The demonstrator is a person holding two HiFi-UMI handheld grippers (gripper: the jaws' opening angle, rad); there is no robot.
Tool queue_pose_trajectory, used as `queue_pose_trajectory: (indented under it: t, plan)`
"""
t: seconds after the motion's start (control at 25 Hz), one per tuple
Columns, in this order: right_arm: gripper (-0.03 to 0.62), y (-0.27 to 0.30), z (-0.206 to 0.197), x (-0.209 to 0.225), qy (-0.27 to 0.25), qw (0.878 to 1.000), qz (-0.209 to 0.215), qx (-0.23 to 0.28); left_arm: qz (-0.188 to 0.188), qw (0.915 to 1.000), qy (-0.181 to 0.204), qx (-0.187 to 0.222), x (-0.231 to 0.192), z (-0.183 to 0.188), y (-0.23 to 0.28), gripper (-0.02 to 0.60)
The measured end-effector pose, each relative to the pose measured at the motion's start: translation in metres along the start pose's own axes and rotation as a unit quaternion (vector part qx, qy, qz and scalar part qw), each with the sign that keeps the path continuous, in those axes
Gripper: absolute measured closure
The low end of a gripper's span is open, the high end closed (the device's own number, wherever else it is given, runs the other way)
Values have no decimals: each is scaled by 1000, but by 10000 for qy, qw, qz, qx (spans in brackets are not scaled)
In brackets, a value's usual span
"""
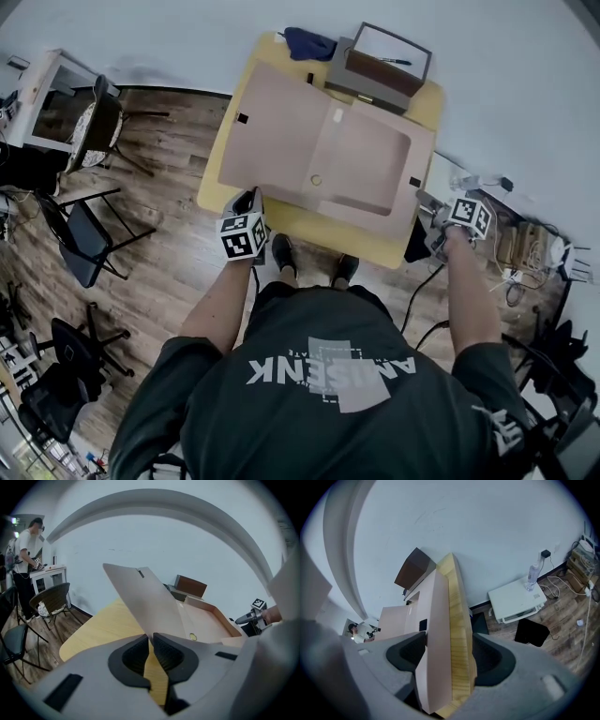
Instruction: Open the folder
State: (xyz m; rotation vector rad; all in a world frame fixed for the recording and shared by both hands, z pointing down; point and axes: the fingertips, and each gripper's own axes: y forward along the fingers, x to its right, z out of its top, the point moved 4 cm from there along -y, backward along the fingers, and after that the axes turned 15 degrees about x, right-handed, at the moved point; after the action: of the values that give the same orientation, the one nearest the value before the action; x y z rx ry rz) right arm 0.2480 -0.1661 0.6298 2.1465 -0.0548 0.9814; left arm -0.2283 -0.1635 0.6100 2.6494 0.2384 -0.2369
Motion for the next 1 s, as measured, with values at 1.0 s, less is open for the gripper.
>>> queue_pose_trajectory:
  t: [1.0]
  plan:
    - [293,2,-4,-4,7,9997,-226,29,798,9926,544,-735,-26,-31,25,457]
